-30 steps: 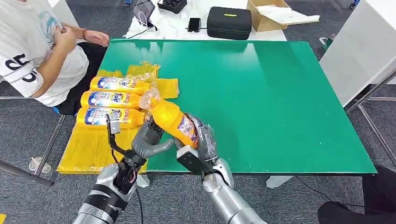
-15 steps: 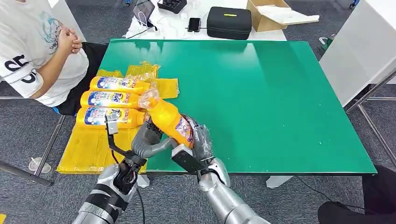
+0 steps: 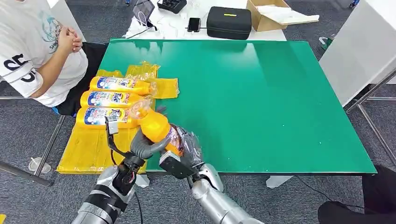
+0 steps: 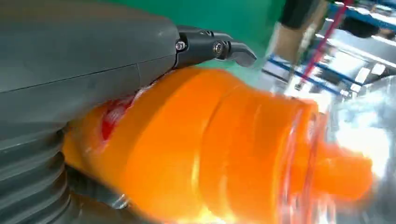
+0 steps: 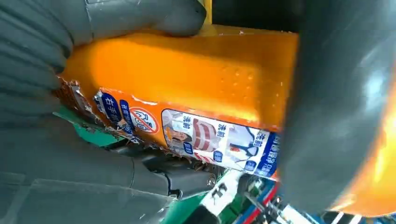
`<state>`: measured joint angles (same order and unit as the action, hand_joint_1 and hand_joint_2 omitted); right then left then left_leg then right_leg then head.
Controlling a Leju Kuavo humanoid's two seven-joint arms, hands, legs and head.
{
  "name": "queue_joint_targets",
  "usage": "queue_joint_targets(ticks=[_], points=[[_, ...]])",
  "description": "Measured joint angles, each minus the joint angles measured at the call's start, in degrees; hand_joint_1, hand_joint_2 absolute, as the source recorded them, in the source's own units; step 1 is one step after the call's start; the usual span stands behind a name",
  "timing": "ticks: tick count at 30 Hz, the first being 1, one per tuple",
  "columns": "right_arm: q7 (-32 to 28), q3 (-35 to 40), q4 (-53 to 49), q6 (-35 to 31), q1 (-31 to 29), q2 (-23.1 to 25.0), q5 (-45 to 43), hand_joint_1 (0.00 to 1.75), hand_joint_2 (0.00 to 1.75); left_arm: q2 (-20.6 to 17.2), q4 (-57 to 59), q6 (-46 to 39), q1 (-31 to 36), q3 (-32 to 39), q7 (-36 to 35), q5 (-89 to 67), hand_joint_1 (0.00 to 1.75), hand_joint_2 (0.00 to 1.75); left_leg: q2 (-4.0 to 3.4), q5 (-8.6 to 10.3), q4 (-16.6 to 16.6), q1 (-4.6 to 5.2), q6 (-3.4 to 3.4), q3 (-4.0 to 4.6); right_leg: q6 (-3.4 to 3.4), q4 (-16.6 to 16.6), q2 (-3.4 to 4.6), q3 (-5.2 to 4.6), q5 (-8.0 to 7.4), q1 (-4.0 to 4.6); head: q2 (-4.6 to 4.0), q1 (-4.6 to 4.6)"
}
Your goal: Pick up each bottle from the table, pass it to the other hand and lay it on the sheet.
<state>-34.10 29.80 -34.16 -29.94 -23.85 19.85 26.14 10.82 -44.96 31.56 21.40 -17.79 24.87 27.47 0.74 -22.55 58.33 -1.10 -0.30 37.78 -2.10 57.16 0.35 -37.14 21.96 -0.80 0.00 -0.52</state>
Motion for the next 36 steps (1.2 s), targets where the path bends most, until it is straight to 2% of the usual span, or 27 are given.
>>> queue_joint_targets(ticks=[10,11,12,13,14,18,22,23,24,25,26,28,29,36], points=[[0.7,3.9,1.6,0.0,-0.4,0.1,-3.4,1.75,1.75,-0.2,1.0,-1.2,0.3,0.5,-0.3,0.1,0.0,1.75,-0.12,0.0,0.0,0.0,0.0,0.0,0.0,0.0,0.0,-0.02,0.0,0.0,0.02,-0.02],[0.8,4.3,1.7,0.0,-0.6,0.1,-3.7,1.75,1.75,-0.2,1.0,-1.3,0.3,0.5,-0.3,0.1,0.49,1.75,-0.12,0.0,0.0,0.0,0.0,-0.01,0.0,0.0,0.0,-0.02,0.0,0.0,0.0,-0.02],[0.9,4.5,1.9,0.0,-0.7,0.1,-3.9,1.75,1.75,-0.2,1.0,-1.3,0.3,0.5,-0.3,0.1,1.68,1.75,-0.13,0.0,0.0,0.0,0.0,-0.01,0.0,0.0,0.01,-0.02,0.0,0.0,0.0,-0.02],[1.0,4.6,2.0,0.0,-0.8,0.1,-4.0,1.75,1.75,-0.2,1.0,-1.3,0.3,0.5,-0.3,0.1,1.75,1.75,-0.13,0.0,0.0,0.0,0.0,-0.01,0.0,0.0,0.01,-0.02,0.0,0.0,0.0,-0.02],[1.2,4.8,2.1,0.0,-0.9,0.1,-4.2,1.71,1.75,-0.2,1.0,-1.3,0.3,0.6,-0.3,0.3,1.75,1.75,-0.13,0.0,0.0,0.0,0.0,-0.01,0.0,0.0,0.01,-0.02,0.0,0.0,0.0,-0.02],[1.5,5.9,2.5,0.1,-1.5,0.1,-4.9,1.75,1.75,-0.1,0.4,-0.7,-0.1,1.4,-0.6,2.4,1.75,1.75,-0.16,0.0,0.0,0.0,0.0,-0.01,0.0,0.0,0.02,-0.03,0.0,0.0,0.0,-0.02],[1.5,6.3,2.9,0.1,-2.1,0.2,-4.9,1.57,1.75,-0.1,-1.2,-0.6,-0.8,2.1,-1.1,3.1,1.75,1.75,-0.16,0.0,0.0,0.0,0.0,-0.01,0.0,0.0,0.02,-0.03,0.0,0.0,0.0,-0.02],[1.5,6.4,3.0,0.1,-2.2,0.2,-4.8,1.48,1.75,-0.1,-1.6,-0.7,-0.9,2.1,-1.2,3.2,1.75,1.75,-0.16,0.0,0.0,0.0,0.0,0.0,0.0,0.0,0.02,-0.04,0.0,0.0,0.0,-0.04],[1.5,6.4,3.0,0.1,-2.3,0.2,-4.8,1.48,1.75,-0.1,-2.0,-0.7,-1.0,2.3,-1.4,3.2,1.75,1.75,-0.16,0.0,0.0,0.0,0.0,-0.01,0.0,0.0,0.02,-0.04,0.0,0.0,0.0,-0.02],[1.4,6.4,3.1,0.1,-2.4,0.2,-4.6,0.56,1.75,-0.1,-2.2,-0.9,-1.1,2.4,-1.5,3.2,1.75,1.75,-0.16,0.0,0.0,0.0,0.0,-0.01,0.0,0.0,0.02,-0.04,0.0,0.0,0.0,-0.04],[1.3,6.3,3.1,0.0,-2.4,0.3,-4.5,0.0,1.75,-0.1,-2.5,-1.0,-1.2,2.5,-1.5,3.1,1.75,1.75,-0.16,0.0,0.0,0.0,0.0,0.0,0.0,0.0,0.02,-0.04,0.0,0.0,0.0,-0.02],[1.3,6.1,3.2,-0.1,-2.6,0.3,-3.9,0.0,1.75,-0.1,-3.0,-1.3,-1.3,2.5,-1.4,2.8,1.75,1.75,-0.16,0.0,0.0,0.0,0.0,-0.01,0.0,0.0,0.02,-0.03,0.0,0.0,0.0,-0.04],[1.3,6.1,3.2,-0.2,-2.6,0.3,-3.6,0.0,0.0,-0.1,-3.3,-1.5,-1.3,2.5,-1.4,2.6,1.75,1.75,-0.16,0.0,0.0,0.0,0.0,-0.01,0.0,0.0,0.02,-0.03,0.0,0.0,0.0,-0.02],[2.7,4.3,3.3,-1.7,-3.3,0.3,-2.1,0.0,0.0,0.2,-6.3,-6.1,-1.3,2.7,0.9,-0.3,1.75,1.75,-0.15,0.0,0.0,0.0,0.0,-0.01,0.0,0.0,0.02,-0.03,-0.01,0.0,0.0,0.0]])
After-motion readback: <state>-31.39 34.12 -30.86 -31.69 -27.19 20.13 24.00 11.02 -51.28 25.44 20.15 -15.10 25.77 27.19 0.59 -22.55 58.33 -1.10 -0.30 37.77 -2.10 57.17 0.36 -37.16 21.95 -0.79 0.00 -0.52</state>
